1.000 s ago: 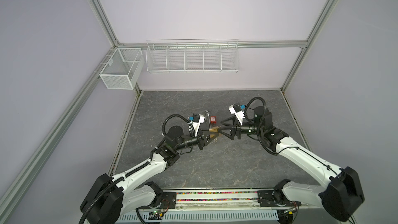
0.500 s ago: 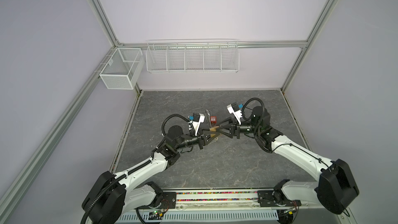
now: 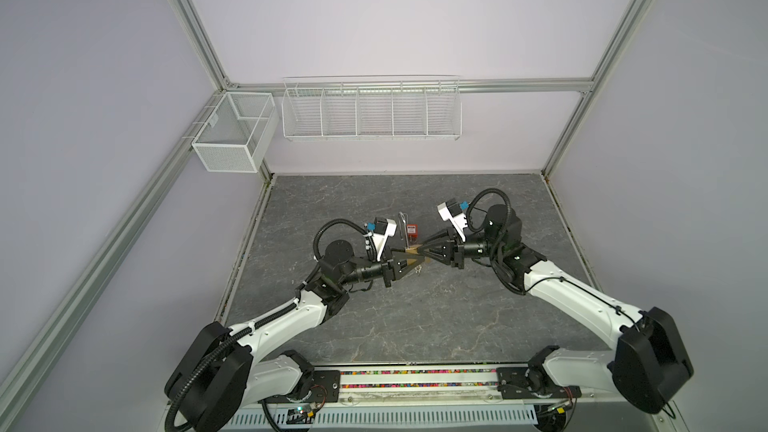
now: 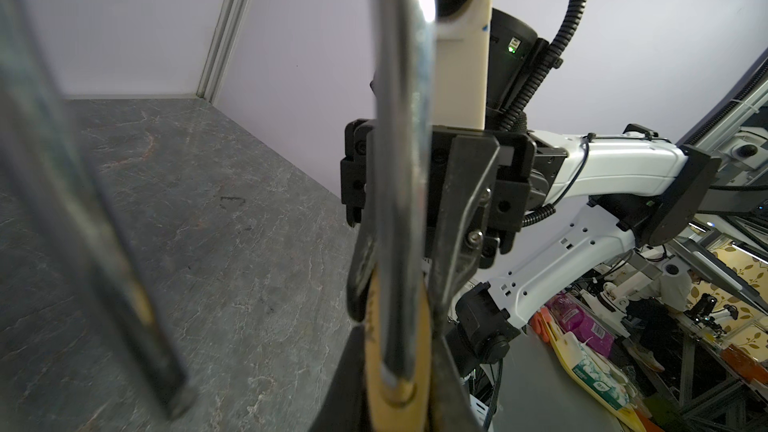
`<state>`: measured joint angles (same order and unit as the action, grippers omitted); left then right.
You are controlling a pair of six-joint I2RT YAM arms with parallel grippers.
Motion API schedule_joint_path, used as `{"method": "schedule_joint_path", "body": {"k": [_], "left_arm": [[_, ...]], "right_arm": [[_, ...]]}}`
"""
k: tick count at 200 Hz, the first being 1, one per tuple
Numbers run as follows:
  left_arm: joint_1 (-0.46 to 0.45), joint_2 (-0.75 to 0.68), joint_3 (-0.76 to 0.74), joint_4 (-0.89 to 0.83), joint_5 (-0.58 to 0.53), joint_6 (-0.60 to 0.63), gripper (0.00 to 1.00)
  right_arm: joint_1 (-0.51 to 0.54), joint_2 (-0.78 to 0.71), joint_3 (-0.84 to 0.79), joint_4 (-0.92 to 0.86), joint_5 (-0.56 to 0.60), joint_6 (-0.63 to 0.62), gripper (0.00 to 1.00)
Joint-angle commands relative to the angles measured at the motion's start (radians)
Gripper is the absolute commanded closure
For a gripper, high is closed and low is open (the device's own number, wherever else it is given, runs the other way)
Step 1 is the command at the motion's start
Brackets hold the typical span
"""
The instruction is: Unlock with the key
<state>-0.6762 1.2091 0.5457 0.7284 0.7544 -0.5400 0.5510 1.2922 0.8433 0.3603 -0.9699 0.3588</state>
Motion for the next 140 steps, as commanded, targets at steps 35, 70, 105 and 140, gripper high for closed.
{"method": "schedule_joint_path", "body": {"k": [35, 70, 105, 140], "left_arm": [[0.033, 0.020, 0.040, 0.038, -0.090, 0.032, 0.86], [0.033, 0.014, 0.044, 0.025, -0.093, 0.035, 0.66], [0.035, 0.000, 0.044, -0.011, -0.101, 0.055, 0.57], [0.037, -0.017, 0.029, -0.040, -0.108, 0.064, 0.52]], "right_arm": [[0.013, -0.045, 0.002, -0.023, -0.006, -0.021, 0.93], [0.012, -0.055, 0.007, -0.057, 0.028, -0.037, 0.93], [0.004, -0.071, 0.001, -0.089, 0.095, -0.049, 0.93], [-0.006, -0.080, 0.020, -0.177, 0.195, -0.078, 0.93]]}}
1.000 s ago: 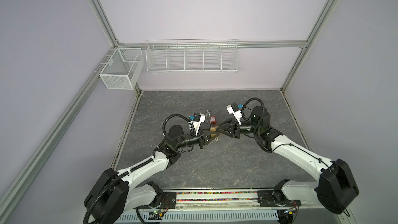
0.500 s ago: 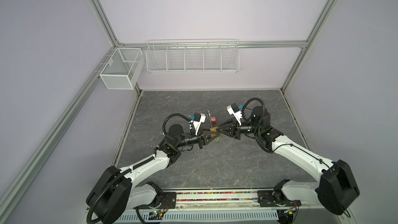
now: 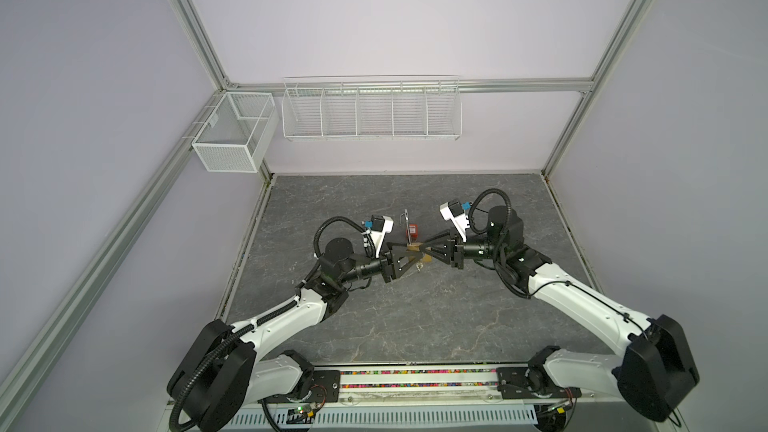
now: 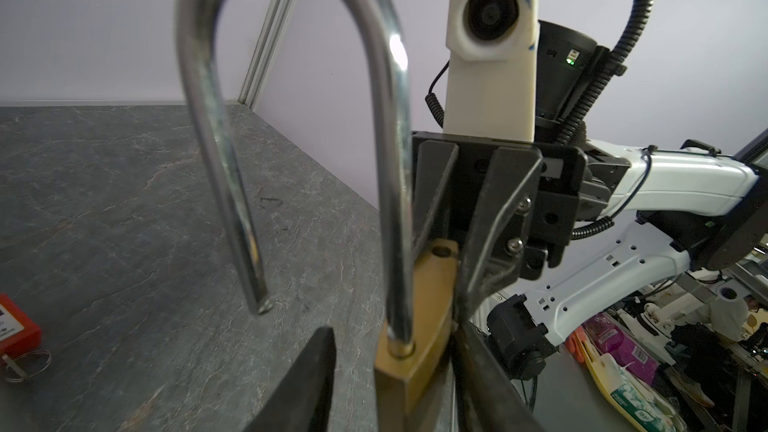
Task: Unlock with the key
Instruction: 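Open the left gripper off the shackle while the right holds the padlock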
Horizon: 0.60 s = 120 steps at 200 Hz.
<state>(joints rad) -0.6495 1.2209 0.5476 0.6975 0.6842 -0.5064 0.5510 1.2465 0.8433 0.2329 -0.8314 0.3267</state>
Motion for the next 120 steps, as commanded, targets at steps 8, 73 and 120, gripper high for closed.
{"method": "schedule_joint_path", "body": {"k": [8, 73, 120], "left_arm": [[0.013, -0.047, 0.018, -0.039, -0.050, 0.044, 0.51], [0.073, -0.197, -0.004, -0.294, -0.323, 0.104, 0.54], [0.074, -0.040, 0.041, -0.145, -0.235, 0.062, 0.56]], "right_arm": [[-0.012, -0.039, 0.019, -0.068, 0.068, -0.056, 0.93], [-0.025, -0.089, 0.030, -0.171, 0.035, -0.112, 0.93], [-0.024, -0.101, 0.030, -0.187, 0.002, -0.112, 0.93]]}}
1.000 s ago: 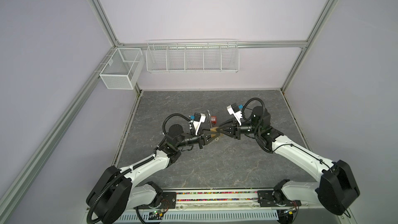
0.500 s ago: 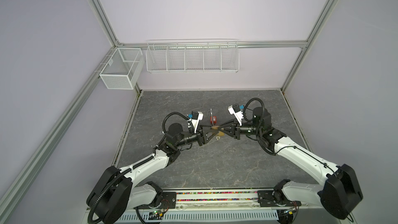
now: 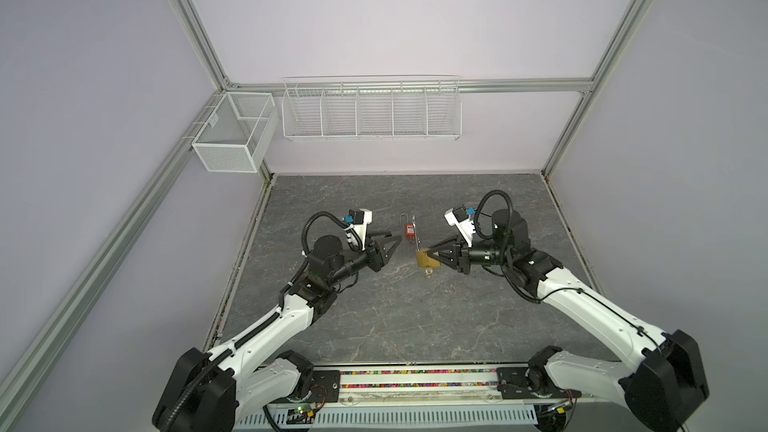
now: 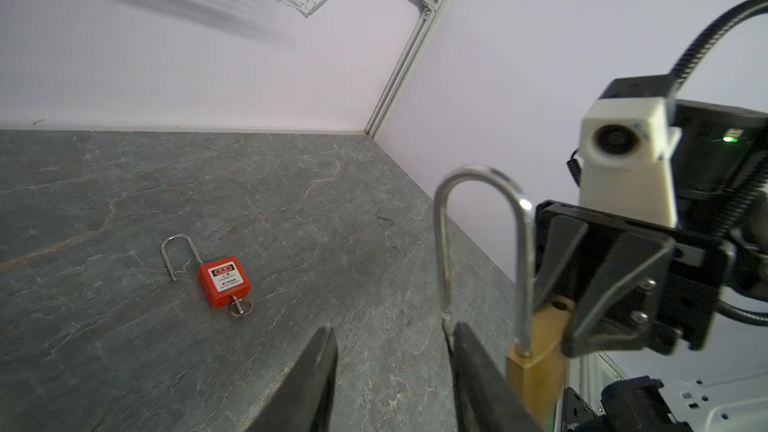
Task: Unlock with the key
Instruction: 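Open the left gripper off the shackle while the right holds the padlock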
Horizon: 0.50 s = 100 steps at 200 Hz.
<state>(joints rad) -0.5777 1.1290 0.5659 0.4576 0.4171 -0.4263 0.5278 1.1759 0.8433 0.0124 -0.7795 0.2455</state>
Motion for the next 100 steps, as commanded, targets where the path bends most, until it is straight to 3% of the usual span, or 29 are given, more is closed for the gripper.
{"method": "schedule_joint_path", "body": {"k": [1, 100], "left_arm": [[0.002, 0.054, 0.024, 0.098, 0.035, -0.019, 0.56], [0.002, 0.178, 0.085, 0.228, 0.194, -0.056, 0.55]], "right_arm": [[-0.001, -0.031, 0.030, 0.034, -0.050, -0.030, 0.93], [0.012, 0.000, 0.065, 0.041, -0.053, -0.034, 0.93]]}}
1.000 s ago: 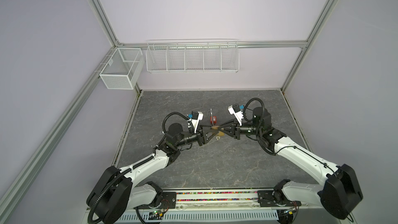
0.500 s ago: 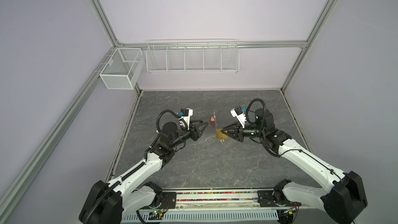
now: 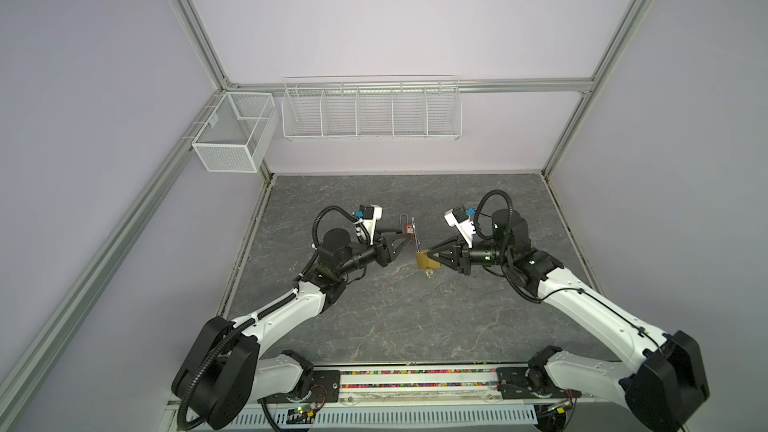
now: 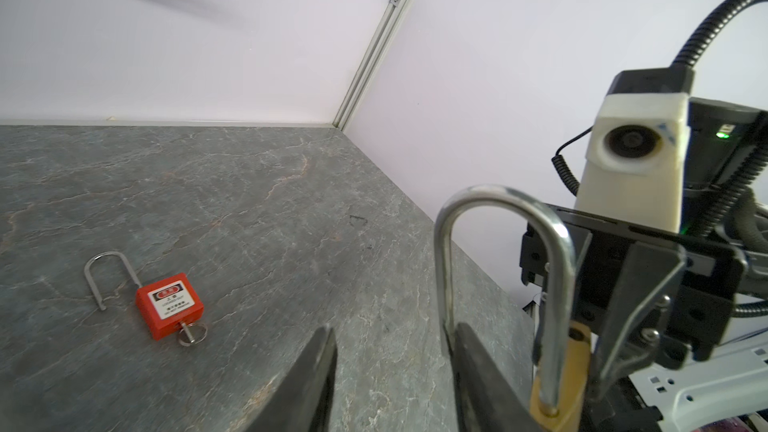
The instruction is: Unlock with the key
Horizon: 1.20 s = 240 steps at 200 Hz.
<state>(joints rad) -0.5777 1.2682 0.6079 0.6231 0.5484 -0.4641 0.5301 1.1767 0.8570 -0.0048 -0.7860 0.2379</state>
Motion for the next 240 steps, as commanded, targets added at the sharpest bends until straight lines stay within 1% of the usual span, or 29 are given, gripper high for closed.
{"method": "schedule_joint_path", "body": {"k": [1, 17, 38, 66, 84, 108, 139, 160, 183, 210, 226, 240], "left_arm": [[0.002, 0.041, 0.044, 0.065, 0.066, -0.019, 0.55], [0.001, 0.080, 0.059, 0.104, 0.105, -0.043, 0.55], [-0.003, 0.106, 0.061, 0.161, 0.110, -0.066, 0.55], [-0.004, 0.105, 0.070, 0.149, 0.096, -0.061, 0.55], [-0.004, 0.098, 0.070, 0.141, 0.108, -0.064, 0.55], [-0.004, 0.051, 0.029, 0.128, 0.111, -0.062, 0.55], [-0.004, 0.010, 0.003, 0.090, 0.162, -0.024, 0.55], [-0.004, 0.022, 0.015, 0.125, 0.180, -0.034, 0.55], [-0.004, 0.078, 0.056, 0.168, 0.211, -0.067, 0.55], [-0.006, 0.104, 0.090, 0.106, 0.151, -0.046, 0.55], [-0.005, 0.098, 0.097, 0.051, 0.065, -0.035, 0.55], [-0.005, 0.086, 0.118, -0.069, -0.045, -0.014, 0.57]], "right_arm": [[0.010, -0.001, 0.052, 0.058, -0.048, -0.026, 0.93], [0.012, 0.002, 0.051, 0.073, -0.052, -0.022, 0.93], [0.015, 0.011, 0.054, 0.081, -0.058, -0.020, 0.93], [0.019, 0.023, 0.059, 0.081, -0.065, -0.018, 0.93], [0.019, 0.024, 0.063, 0.067, -0.048, -0.030, 0.93], [0.018, 0.016, 0.069, 0.042, -0.030, -0.045, 0.93], [0.018, 0.024, 0.077, 0.040, -0.037, -0.044, 0.93], [0.020, 0.035, 0.077, 0.052, -0.056, -0.035, 0.93], [0.023, 0.038, 0.076, 0.065, -0.057, -0.026, 0.93], [0.028, 0.030, 0.079, 0.055, -0.056, -0.028, 0.93], [0.029, 0.032, 0.083, 0.043, -0.056, -0.035, 0.93], [0.030, 0.028, 0.082, 0.039, -0.045, -0.036, 0.93]]}}
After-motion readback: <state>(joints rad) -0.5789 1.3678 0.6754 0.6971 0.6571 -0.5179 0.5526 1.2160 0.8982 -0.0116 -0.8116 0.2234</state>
